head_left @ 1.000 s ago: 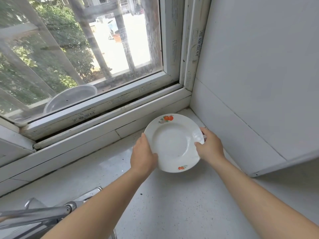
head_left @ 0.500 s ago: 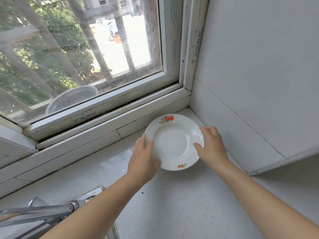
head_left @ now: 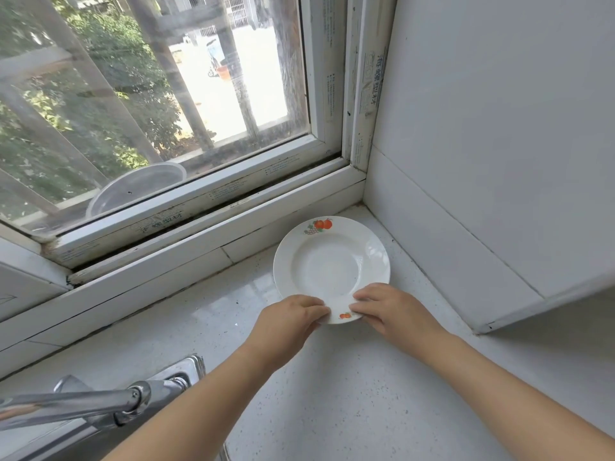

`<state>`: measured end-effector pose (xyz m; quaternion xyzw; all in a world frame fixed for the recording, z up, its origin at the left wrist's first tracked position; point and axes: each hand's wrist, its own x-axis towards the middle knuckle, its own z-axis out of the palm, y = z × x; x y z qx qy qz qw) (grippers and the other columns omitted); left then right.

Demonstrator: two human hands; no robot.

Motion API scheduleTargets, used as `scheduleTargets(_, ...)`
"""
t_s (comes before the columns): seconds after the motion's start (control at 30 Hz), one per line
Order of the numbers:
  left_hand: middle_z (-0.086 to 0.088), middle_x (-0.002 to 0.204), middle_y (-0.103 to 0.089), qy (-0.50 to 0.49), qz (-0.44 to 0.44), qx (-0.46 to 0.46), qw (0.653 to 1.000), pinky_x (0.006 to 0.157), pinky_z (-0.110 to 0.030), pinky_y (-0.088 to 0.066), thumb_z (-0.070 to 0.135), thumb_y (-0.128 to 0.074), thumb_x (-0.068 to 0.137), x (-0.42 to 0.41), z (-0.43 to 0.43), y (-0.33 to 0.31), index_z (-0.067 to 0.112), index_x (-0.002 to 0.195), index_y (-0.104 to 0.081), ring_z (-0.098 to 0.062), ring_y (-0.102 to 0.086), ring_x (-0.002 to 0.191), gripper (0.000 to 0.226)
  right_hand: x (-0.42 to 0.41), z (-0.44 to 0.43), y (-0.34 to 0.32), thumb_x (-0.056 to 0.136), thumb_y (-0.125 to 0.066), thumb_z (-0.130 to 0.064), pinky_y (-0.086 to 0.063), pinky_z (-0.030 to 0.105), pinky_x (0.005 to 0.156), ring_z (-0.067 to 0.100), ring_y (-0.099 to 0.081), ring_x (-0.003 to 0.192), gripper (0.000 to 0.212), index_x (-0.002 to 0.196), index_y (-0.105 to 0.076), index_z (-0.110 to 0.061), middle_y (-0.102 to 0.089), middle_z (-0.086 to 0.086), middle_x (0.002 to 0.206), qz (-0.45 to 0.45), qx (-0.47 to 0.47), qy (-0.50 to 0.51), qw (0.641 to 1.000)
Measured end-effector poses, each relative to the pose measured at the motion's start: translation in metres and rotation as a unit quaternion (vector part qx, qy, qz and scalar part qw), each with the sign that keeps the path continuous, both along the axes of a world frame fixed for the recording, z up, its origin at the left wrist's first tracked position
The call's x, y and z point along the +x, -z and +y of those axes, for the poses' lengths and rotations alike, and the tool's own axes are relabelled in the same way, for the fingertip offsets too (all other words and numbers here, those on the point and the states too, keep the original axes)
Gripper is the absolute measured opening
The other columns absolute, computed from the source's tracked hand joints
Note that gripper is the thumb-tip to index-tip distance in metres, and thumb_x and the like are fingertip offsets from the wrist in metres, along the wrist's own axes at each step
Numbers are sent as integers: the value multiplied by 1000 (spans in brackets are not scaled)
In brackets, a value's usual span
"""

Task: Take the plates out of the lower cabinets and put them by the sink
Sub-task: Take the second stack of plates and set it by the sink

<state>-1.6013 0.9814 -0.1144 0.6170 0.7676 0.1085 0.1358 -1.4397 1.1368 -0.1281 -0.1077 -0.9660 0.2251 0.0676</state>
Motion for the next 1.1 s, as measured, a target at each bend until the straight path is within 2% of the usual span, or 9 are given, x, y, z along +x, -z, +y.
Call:
scheduleTargets(0.23, 17, 114, -64, -7, 9, 16, 1000, 66, -27, -52, 31, -55, 91, -5, 2, 7, 32, 109, -64, -11, -60, 103, 20, -1, 3, 3, 73, -75, -10, -55, 30, 49, 20, -65, 85, 19, 90, -71, -18, -68, -1, 91, 19, 6, -3, 1000)
scheduleTargets(0.43, 11, 120, -61, -1, 5, -12, 1000, 76, -29, -49, 26, -54, 91, -2, 2, -2, 26, 116, -61, -15, -56, 110, 26, -3, -1, 0, 71, -76, -4, -58, 32, 59, 23, -67, 87, 22, 90, -73, -13, -70, 3, 93, 12, 6, 18, 1000)
scheduleTargets(0.53, 11, 125, -57, 6, 24, -39, 999, 83, -28, -45, 31, -54, 91, 5, -2, -15, 27, 122, -57, -15, -53, 114, 32, 0, -7, -12, 81, -68, -13, -56, 36, 77, 23, -61, 102, 22, 103, -70, -13, -67, 2, 107, -10, -2, 40, 999)
scheduleTargets(0.6, 12, 131, -53, -11, 33, -52, 998, 88, -27, -44, 36, -51, 92, 11, -11, -27, 29, 127, -52, -13, -51, 118, 36, 7, -14, -20, 88, -61, -25, -46, 30, 95, 17, -52, 117, 32, 119, -62, -18, -60, -2, 123, -45, -18, 61, 997)
scheduleTargets(0.67, 13, 134, -51, -28, 38, -55, 997, 91, -27, -43, 40, -49, 92, 19, -26, -39, 31, 130, -49, -13, -50, 119, 39, 19, -25, -33, 90, -57, -35, -38, 25, 101, 13, -45, 124, 41, 129, -53, -23, -54, -7, 133, -71, -41, 85, 993)
scheduleTargets(0.83, 14, 135, -51, -82, 32, -32, 996, 91, -26, -42, 46, -45, 92, 57, -75, -64, 31, 130, -51, -11, -51, 119, 41, 59, -70, -66, 88, -56, -44, -32, 18, 100, 7, -45, 124, 48, 133, -47, -29, -50, -12, 135, -67, -97, 119, 986)
scheduleTargets(0.93, 16, 131, -53, -119, -33, -31, 992, 92, -26, -43, 51, -39, 92, 84, -103, -73, 34, 125, -54, -7, -51, 118, 40, 84, -104, -81, 86, -58, -45, -33, 12, 91, 3, -51, 114, 46, 129, -50, -31, -56, -17, 123, -41, -144, 138, 979)
scheduleTargets(1.03, 19, 130, -53, -127, -90, -20, 988, 95, -24, -41, 53, -36, 92, 117, -137, -85, 35, 125, -53, -2, -48, 119, 41, 114, -144, -95, 87, -56, -46, -32, 2, 81, -6, -48, 103, 42, 126, -52, -33, -56, -21, 115, -30, -160, 157, 974)
scheduleTargets(1.1, 19, 132, -51, -123, -101, -3, 987, 94, -21, -40, 53, -36, 92, 135, -160, -93, 36, 127, -51, -2, -47, 120, 42, 133, -170, -104, 87, -55, -47, -32, 2, 81, -7, -47, 102, 41, 126, -52, -35, -55, -23, 115, -29, -162, 169, 972)
